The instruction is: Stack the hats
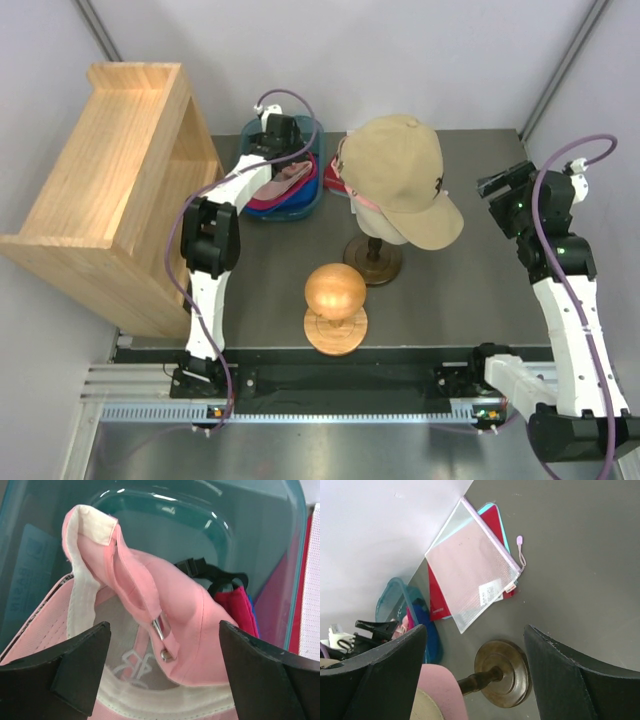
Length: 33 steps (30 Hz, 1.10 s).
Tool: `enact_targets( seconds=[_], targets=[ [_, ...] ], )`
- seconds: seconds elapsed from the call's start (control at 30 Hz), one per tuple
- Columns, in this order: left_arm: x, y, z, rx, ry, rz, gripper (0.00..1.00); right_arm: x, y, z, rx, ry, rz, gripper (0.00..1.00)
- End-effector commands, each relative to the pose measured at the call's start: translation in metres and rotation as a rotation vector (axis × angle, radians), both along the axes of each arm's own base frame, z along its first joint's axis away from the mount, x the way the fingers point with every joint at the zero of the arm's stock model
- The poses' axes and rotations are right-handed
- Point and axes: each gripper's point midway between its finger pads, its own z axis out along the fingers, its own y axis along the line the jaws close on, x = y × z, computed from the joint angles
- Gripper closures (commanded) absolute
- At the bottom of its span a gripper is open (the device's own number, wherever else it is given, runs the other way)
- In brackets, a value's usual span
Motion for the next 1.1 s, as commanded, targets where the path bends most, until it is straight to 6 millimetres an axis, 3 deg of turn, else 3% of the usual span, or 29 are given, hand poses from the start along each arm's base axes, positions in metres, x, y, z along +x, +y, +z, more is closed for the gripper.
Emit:
enact_targets(
  seconds=[0.0, 0.27, 0.37, 0.43, 0.5, 0.53, 0.6, 0.73, 0.83, 1.0, 1.07],
  targets=[
    [0.012, -0.006, 0.003, -0.121, -0.071, -0.010, 0.11, 0.008, -0.004, 0.023, 0.001, -0.075, 0.011, 0.23],
    [0.019, -0.014, -0.020, -0.183, -0.064, -0.009, 0.30, 0.009, -0.008, 0.032, -0.009, -0.089, 0.008, 0.23],
    [0.022, -0.013, -0.015, -0.199, -0.082, -0.005, 0.47, 0.005, -0.010, 0.037, -0.016, -0.101, 0.001, 0.23],
    [0.025, -0.014, -0.007, -0.212, -0.106, -0.007, 0.71, 0.003, -0.010, 0.041, -0.016, -0.110, -0.001, 0.23],
    [0.025, -0.015, 0.008, -0.226, -0.134, -0.015, 0.83, 0.001, -0.012, 0.042, -0.028, -0.111, -0.003, 0.23],
    [0.026, -0.017, 0.016, -0.239, -0.154, -0.015, 0.92, 0.000, -0.013, 0.049, -0.034, -0.126, -0.006, 0.23],
    [0.025, -0.018, 0.041, -0.263, -0.197, -0.020, 0.99, -0.001, -0.015, 0.056, -0.054, -0.138, -0.006, 0.23],
    [0.022, -0.020, 0.097, -0.306, -0.301, -0.042, 1.00, -0.004, -0.017, 0.085, -0.079, -0.198, -0.008, 0.23],
    [0.016, -0.022, 0.149, -0.337, -0.393, -0.064, 1.00, -0.006, -0.016, 0.099, -0.081, -0.231, -0.006, 0.23],
    [0.002, -0.019, 0.210, -0.371, -0.506, -0.082, 1.00, -0.011, -0.013, 0.114, -0.072, -0.278, 0.007, 0.23],
    [-0.006, -0.019, 0.243, -0.397, -0.577, -0.098, 1.00, -0.013, -0.011, 0.119, -0.065, -0.297, 0.014, 0.23]
  ],
)
